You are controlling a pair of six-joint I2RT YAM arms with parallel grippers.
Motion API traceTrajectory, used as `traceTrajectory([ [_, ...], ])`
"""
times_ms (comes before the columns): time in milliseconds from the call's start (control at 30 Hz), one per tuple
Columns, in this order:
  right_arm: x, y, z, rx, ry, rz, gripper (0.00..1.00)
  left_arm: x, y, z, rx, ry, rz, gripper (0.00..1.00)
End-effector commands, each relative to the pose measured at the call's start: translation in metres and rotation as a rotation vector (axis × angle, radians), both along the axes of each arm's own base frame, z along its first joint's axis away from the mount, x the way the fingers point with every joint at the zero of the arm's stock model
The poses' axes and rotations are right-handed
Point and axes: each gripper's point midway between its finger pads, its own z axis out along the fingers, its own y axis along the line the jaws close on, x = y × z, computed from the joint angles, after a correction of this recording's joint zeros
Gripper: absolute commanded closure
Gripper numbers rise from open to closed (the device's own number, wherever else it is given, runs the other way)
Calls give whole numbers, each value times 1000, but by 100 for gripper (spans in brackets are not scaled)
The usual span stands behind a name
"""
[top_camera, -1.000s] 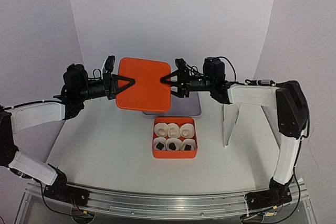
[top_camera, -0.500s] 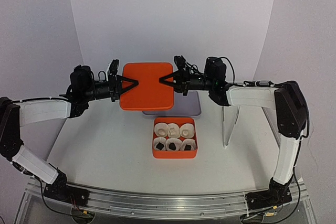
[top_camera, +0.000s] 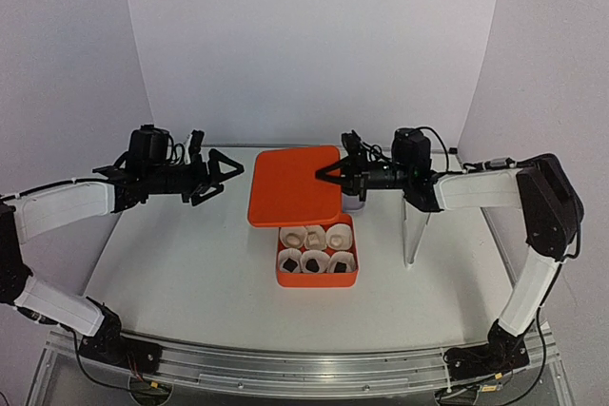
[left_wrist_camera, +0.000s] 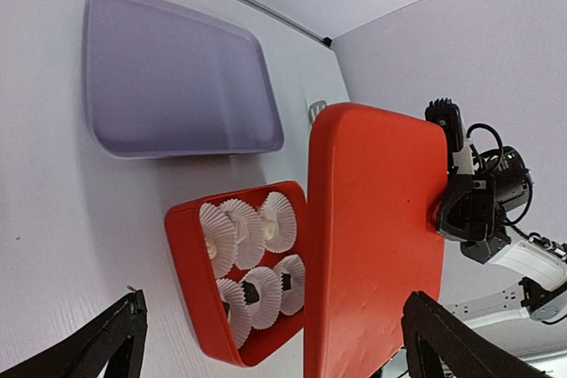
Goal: Pack the chocolate
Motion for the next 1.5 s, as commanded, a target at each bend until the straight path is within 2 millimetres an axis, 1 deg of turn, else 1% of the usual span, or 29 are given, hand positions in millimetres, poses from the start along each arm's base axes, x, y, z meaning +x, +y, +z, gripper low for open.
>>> traceTrajectory([
  [0,-15,-14,-10,-45,68,9,100,3,15,-9,111,23,63,0],
  [100,-19,-15,-31,-81,132,23,100,3,7,-16,97,46,25,0],
  [167,-19,-15,-42,-93,161,28,100,6,0,-24,91,68,-3,0],
  [233,-18,-14,-53,-107,179,30,100,8,-8,-29,86,83,-33,0],
  [267,-19,-13,-57,-112,182,31,100,8,-13,-36,87,100,-50,0],
  [333,-17,-13,-68,-127,189,25,100,9,-24,-43,84,118,-88,0],
  [467,-12,-10,-86,-148,213,20,100,10,-43,-68,89,182,-157,0],
  [567,-10,-11,-98,-167,221,11,100,8,-53,-79,100,208,-194,1],
  [667,-9,-11,-106,-178,231,4,100,5,-61,-90,119,232,-220,1],
  [800,-8,-11,-112,-188,229,-1,100,-2,-68,-101,136,255,-252,1],
  [967,-10,-15,-115,-200,241,-3,100,-5,-73,-106,157,270,-273,1],
  [1200,-16,-26,-109,-208,236,-15,100,-8,-79,-110,186,273,-307,1],
  [1400,-18,-31,-105,-213,220,-30,100,-10,-81,-114,203,285,-320,1],
  [1467,-17,-31,-100,-206,211,-32,100,-10,-81,-114,205,285,-321,1],
])
